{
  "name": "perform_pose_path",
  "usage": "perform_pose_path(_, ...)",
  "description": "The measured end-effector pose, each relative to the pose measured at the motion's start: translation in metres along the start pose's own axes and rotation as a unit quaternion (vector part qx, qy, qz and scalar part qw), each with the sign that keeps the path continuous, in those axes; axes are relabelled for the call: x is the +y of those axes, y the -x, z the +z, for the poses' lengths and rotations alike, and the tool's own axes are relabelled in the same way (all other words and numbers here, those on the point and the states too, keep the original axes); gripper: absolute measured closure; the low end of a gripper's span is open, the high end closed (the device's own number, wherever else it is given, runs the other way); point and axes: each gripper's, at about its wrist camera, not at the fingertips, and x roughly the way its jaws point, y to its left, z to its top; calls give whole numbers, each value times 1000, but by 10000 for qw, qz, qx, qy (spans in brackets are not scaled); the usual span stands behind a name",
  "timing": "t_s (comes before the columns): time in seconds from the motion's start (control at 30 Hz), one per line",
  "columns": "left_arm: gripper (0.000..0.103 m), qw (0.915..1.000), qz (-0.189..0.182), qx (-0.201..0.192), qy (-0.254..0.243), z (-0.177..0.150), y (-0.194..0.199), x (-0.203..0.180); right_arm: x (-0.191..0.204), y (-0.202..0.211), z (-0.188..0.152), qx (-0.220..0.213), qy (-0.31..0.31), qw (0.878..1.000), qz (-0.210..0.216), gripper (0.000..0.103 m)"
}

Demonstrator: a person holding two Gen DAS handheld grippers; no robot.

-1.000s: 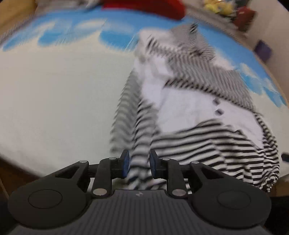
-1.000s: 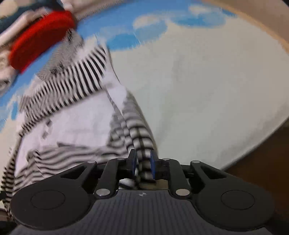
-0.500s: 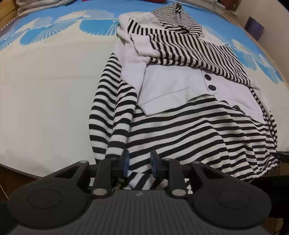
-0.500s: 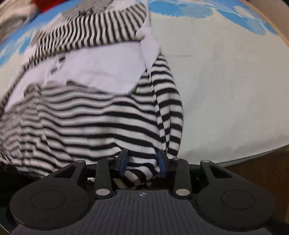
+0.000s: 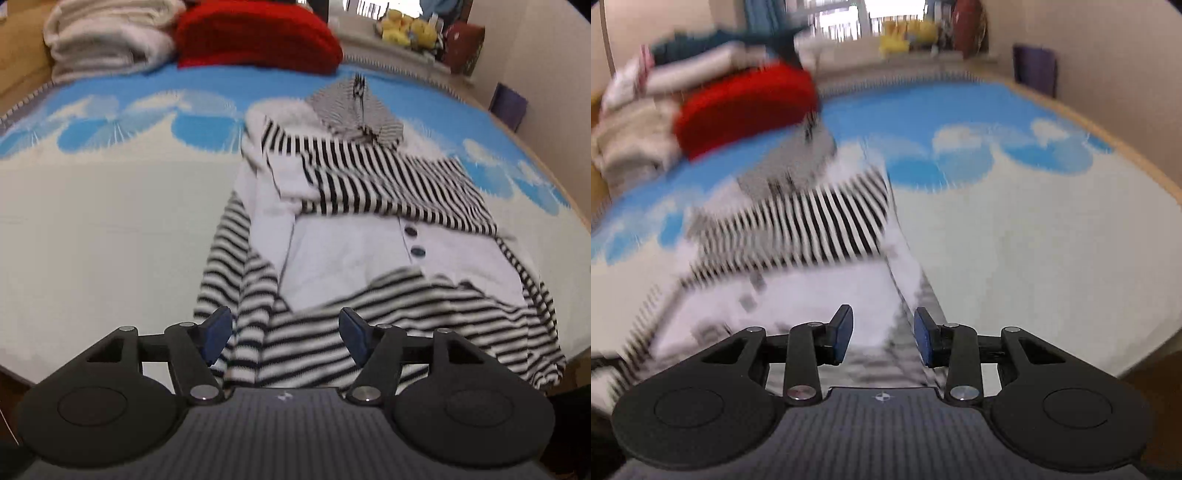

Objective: Fold small clothes
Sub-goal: 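Fold the hem up toward the hood with both grippers and release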

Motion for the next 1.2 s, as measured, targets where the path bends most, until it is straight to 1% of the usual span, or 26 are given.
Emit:
perform_pose_path(0.07,26,9997,80,-234,-57,4,6,-4,6,16,15,-426,-88,9989,164,62)
perform_pose_path(0.1,23,9992,135,-365,-84,5,10,-5,12,27,22,-752,-48,9970,173,58)
perform_pose_path(0.13,22,9984,200,-504,-130,6,14,-8,15,34,27,-998,30,9949,150,53)
perform_pose_path(0.17,22,9975,266,-622,-197,6,16,-10,18,39,31,-1243,157,9920,161,51)
perform_pose_path(0.2,21,9967,335,-693,-266,6,17,-13,19,43,33,-1408,283,9894,216,51)
perform_pose_path(0.27,21,9955,408,-756,-396,5,17,-18,18,38,31,-1584,532,9853,349,51)
perform_pose_path(0.3,21,9951,445,-758,-442,5,17,-20,15,33,28,-1578,502,9855,371,51)
perform_pose_path(0.33,21,9942,523,-816,-464,5,16,-23,12,27,29,-1447,319,9881,422,51)
perform_pose_path(0.37,21,9936,573,-840,-488,4,17,-26,9,21,30,-1405,203,9884,544,51)
perform_pose_path(0.43,21,9932,617,-845,-512,4,18,-31,12,12,27,-1413,304,9883,489,51)
perform_pose_path(0.53,21,9934,643,-765,-568,9,23,-37,14,3,25,-1243,276,9896,664,51)
perform_pose_path(0.6,21,9921,684,-861,-610,11,29,-37,19,9,20,-1149,361,9905,671,51)
perform_pose_path(0.63,21,9910,686,-942,-655,10,32,-38,20,11,20,-1158,376,9902,685,51)
perform_pose_path(0.7,21,9901,717,-967,-722,9,31,-35,20,13,20,-1181,373,9896,735,51)
perform_pose_path(0.87,21,9926,685,-851,-528,0,13,-18,24,7,20,-1080,397,9915,602,51)
perform_pose_path(0.9,21,9933,680,-766,-527,-4,5,-14,26,5,20,-1044,412,9920,581,51)
perform_pose_path(0.93,22,9942,790,-499,-532,-3,-5,-11,28,2,21,-1011,446,9923,559,51)
perform_pose_path(0.97,27,9942,907,-296,-496,-1,-12,-9,30,1,21,-988,501,9925,525,51)
perform_pose_path(1.0,29,9945,934,-223,-428,1,-17,-6,33,0,21,-975,556,9924,498,51)
perform_pose_path(1.13,29,9961,848,-243,-75,13,-20,4,42,-5,25,-891,688,9926,456,51)
perform_pose_path(1.2,29,9964,774,-332,35,21,-18,4,44,-9,29,-856,710,9928,443,51)
